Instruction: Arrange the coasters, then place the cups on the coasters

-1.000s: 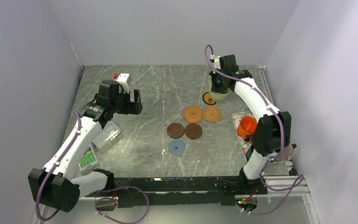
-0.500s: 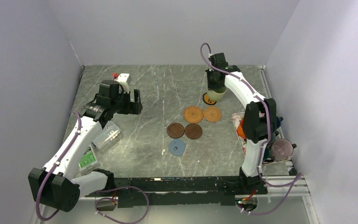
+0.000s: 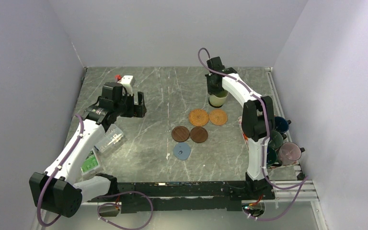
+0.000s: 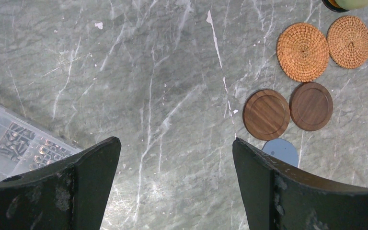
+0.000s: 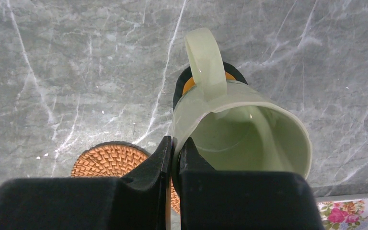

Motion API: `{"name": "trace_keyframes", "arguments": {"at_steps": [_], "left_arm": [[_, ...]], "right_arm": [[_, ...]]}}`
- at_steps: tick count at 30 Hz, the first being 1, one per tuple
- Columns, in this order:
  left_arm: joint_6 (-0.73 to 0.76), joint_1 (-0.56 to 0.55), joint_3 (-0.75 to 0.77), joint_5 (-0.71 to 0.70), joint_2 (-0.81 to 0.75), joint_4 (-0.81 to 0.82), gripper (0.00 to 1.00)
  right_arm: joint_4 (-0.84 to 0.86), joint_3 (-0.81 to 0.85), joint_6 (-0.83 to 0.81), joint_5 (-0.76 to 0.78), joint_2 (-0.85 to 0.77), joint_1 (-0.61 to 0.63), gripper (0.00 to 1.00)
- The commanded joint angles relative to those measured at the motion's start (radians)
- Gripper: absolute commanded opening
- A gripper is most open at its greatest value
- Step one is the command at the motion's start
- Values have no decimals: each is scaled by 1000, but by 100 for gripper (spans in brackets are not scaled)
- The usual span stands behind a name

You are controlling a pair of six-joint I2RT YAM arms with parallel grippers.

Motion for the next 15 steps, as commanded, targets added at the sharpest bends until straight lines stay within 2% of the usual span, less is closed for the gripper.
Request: {"name": "trace_keyframes", "arguments": {"at_steps": [1,15], "left_arm": [[14,4,10,-5,6,15,93],[14,4,9,-3,9,16,93]], "right_arm": [[33,71,10,60,-10,2,0],[39,69,7,79,20,3,0]]}}
